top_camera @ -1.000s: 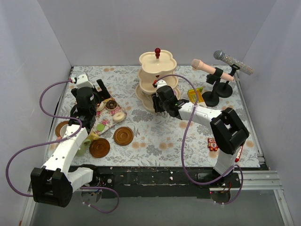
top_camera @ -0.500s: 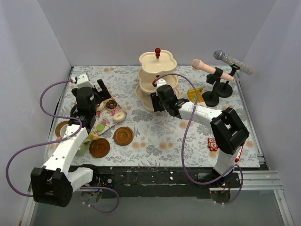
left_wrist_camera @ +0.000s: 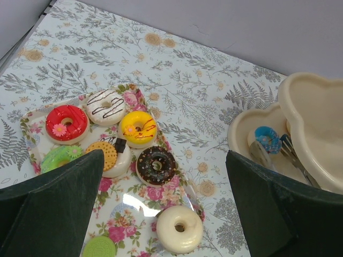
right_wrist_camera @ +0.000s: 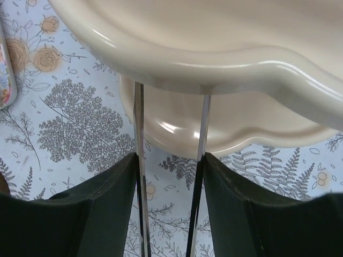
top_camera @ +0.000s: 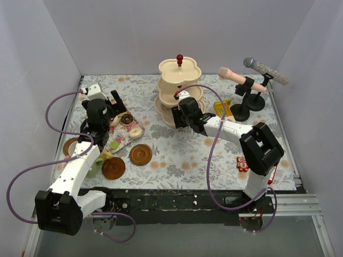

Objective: Serve the afternoon tea
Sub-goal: Place the desert on the desert table.

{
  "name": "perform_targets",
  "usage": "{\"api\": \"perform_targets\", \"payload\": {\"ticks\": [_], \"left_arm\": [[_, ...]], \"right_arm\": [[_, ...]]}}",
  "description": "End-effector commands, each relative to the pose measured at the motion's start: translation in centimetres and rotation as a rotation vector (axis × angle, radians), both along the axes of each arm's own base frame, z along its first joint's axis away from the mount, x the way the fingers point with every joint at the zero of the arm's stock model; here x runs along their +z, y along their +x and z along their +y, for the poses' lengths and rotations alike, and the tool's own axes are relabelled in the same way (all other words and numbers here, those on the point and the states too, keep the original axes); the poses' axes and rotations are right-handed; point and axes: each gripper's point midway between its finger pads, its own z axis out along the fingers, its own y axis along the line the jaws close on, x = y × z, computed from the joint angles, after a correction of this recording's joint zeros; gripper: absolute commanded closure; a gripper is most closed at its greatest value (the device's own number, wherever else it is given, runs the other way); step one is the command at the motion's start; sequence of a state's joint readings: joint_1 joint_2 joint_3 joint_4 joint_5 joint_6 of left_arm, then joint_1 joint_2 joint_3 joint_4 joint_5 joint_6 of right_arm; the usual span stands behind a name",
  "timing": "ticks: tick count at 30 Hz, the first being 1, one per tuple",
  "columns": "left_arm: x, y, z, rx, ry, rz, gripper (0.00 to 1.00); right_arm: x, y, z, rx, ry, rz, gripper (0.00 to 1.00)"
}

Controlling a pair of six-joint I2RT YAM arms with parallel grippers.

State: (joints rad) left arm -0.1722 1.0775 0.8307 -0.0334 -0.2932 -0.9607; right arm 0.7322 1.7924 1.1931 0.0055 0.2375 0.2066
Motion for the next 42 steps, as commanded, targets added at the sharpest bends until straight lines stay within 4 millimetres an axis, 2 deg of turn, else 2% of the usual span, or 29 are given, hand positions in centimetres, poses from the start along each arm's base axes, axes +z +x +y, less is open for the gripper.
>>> {"api": "perform_targets", "payload": {"ticks": [1,14,24,27,32,37,42], "left_arm": [[0.8,0.1,-0.2,-0.010,0.003,-0.018,0.02],[0.9,0.0,-0.2,-0.015,0.001,-0.022,0.02],[1.0,0.0,-0.3,-0.019,-0.003,-0.025,0.02],[1.0,0.0,-0.3,-0.020,-0.004,-0.025,0.02],[1.0,0.0,-0.4,-0.024,-0.008,-0.027,0.02],[0.7,0.0,-0.7,-0.037,-0.013,-0.021,0.02],[0.6,0.1,-0.7,-0.035,-0.012,-0.019,0.02]], "right_arm": [[3.5,0.8,-0.1,-0.026,0.066,-0.086,0.41],[4.2,-1.2,-1.7,-0.027,0.076,-0.088,0.41],[4.5,-4.9,-2.2,0.017,0.093,-0.067,0.45],[4.6,-6.4,-2.3,0.038,0.097,-0.058,0.50],[6.3,-9.4,-1.2,0.106,0.178,-0.018,0.52],[8.7,-12.7,1.4,0.197,0.287,0.024,0.53],[8.9,-15.3,3.9,0.275,0.321,0.073,0.53]]}}
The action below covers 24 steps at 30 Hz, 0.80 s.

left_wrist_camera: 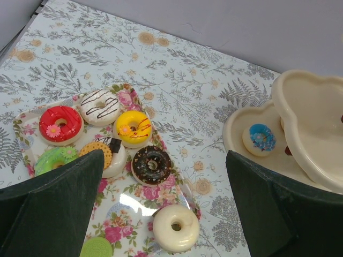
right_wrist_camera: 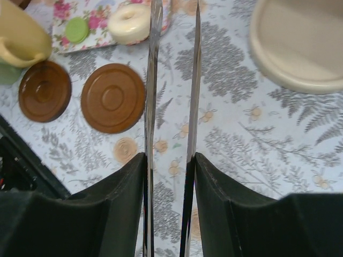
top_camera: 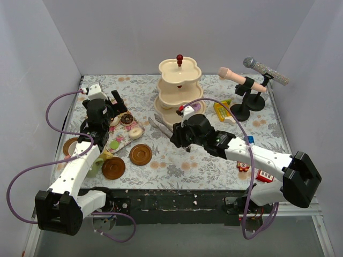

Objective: Serve the afternoon tea
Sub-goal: Place the desert on the desert table, then pick up the desert from the tray.

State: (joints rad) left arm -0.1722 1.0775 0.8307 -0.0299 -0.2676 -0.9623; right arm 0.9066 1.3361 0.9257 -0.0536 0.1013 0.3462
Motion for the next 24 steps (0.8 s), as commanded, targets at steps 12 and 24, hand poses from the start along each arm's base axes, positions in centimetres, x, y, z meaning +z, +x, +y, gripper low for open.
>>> {"api": "perform_targets", "payload": {"ticks": [12,24], "left_arm": [[0.4,0.1,-0.3,-0.012,-0.004,-0.012,0.02],[0.4,0.1,-0.3,-0.015,-0.005,-0.012,0.02]], "right_arm": [[1.9,-3.5,6.4,0.153,0.102,0.068,0.47],[1.8,-1.9,8.1,0.137,0.051,0.079,0.40]]}}
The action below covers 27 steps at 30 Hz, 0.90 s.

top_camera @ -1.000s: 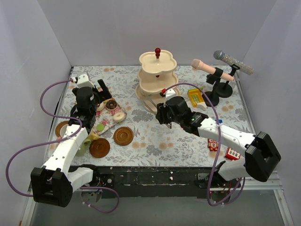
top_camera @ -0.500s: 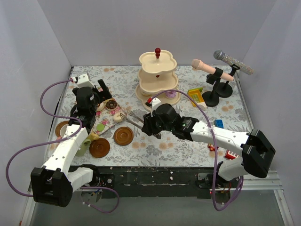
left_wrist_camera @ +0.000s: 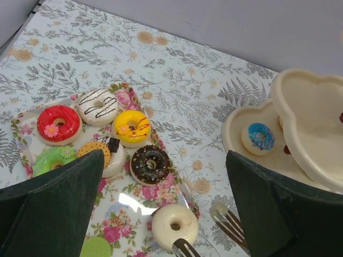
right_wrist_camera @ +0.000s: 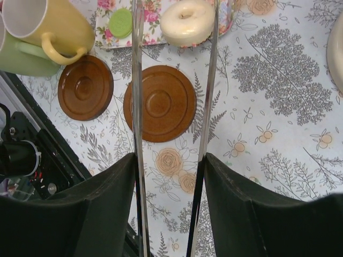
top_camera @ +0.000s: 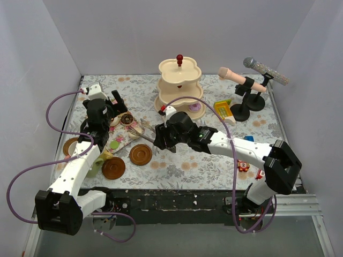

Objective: Serve the afternoon tea
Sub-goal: Pick up the desert from the tray.

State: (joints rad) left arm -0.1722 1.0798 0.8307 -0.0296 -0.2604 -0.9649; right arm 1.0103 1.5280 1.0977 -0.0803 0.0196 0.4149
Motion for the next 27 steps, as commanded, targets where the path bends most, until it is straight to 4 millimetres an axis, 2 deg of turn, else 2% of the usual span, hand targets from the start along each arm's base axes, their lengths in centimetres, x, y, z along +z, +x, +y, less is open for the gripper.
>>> {"api": "perform_targets", "payload": {"ticks": [1,15,27], "left_arm": [[0.6,0.0,-0.1,-0.007,-0.001,-0.017,0.02],[0.9,-0.1,0.0,-0.004,0.003,-0.024,0.02],[1.0,-0.1,0.0,-0.004,0.003,-0.028,0.02]], "right_arm": [[2.0,0.9,1.4,-0.006,0.020,-0.026,0.40],[-0.7,1.0,2.3,0.013,-0.063,0.030,0.39],[-0.6,0.7,3.1,0.033,-0.055,0.024,0.40]]}}
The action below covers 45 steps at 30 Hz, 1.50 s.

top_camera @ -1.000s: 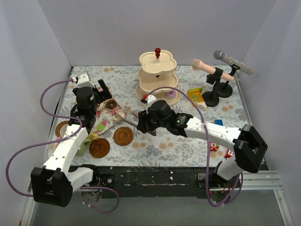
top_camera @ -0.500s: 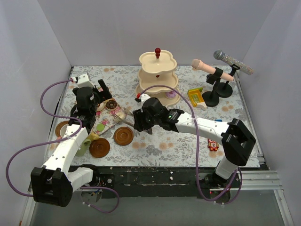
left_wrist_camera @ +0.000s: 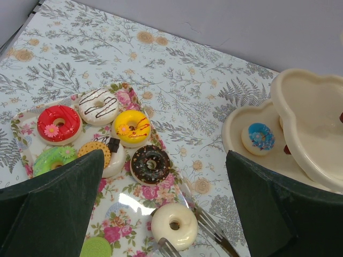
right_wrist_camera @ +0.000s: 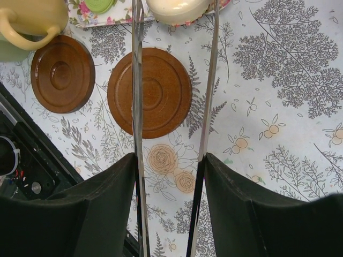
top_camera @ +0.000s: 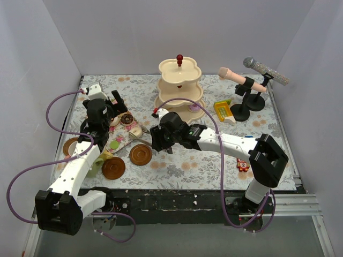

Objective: Serve the afternoon tea
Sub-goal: Pick up the desert from the tray.

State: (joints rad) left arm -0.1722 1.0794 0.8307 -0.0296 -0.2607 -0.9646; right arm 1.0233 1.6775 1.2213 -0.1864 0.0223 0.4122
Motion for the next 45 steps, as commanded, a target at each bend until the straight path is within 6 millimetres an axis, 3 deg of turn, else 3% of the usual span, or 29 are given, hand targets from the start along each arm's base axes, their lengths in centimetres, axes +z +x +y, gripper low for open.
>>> {"api": "perform_targets", "payload": {"ticks": [1,14,19,23,31,35,45], "left_arm": [[0.9,-0.1,-0.1,-0.004,0.003,-0.026,0.02],[0.9,-0.1,0.0,-0.001,0.004,-0.026,0.02],[0.9,-0.1,0.0,-0.003,0.004,-0.026,0.02],[1.0,-0.1,0.0,-0.001,0.004,-0.027,0.02],[0.9,-0.1,0.0,-0.003,0.004,-0.026,0.02],[0.9,-0.1,0.0,-0.006,0.004,-0.024,0.02],[0.7,0.0,-0.2,-0.013,0.000,-0.019,0.02]], "right_arm": [[2.3,0.3,1.6,0.021,0.054,-0.038,0.39],[1.1,0.6,1.9,0.024,-0.005,-0.050,0.43],[1.2,0.8,1.8,0.016,-0.009,-0.062,0.53],[1.9,0.9,1.7,0.011,-0.003,-0.079,0.64],[5.2,1.4,0.7,-0.016,0.032,-0.150,0.68],[6.6,1.9,-1.0,-0.043,0.001,-0.204,0.68],[6.3,3.1,-7.0,-0.094,-0.141,-0.223,0.68]]}}
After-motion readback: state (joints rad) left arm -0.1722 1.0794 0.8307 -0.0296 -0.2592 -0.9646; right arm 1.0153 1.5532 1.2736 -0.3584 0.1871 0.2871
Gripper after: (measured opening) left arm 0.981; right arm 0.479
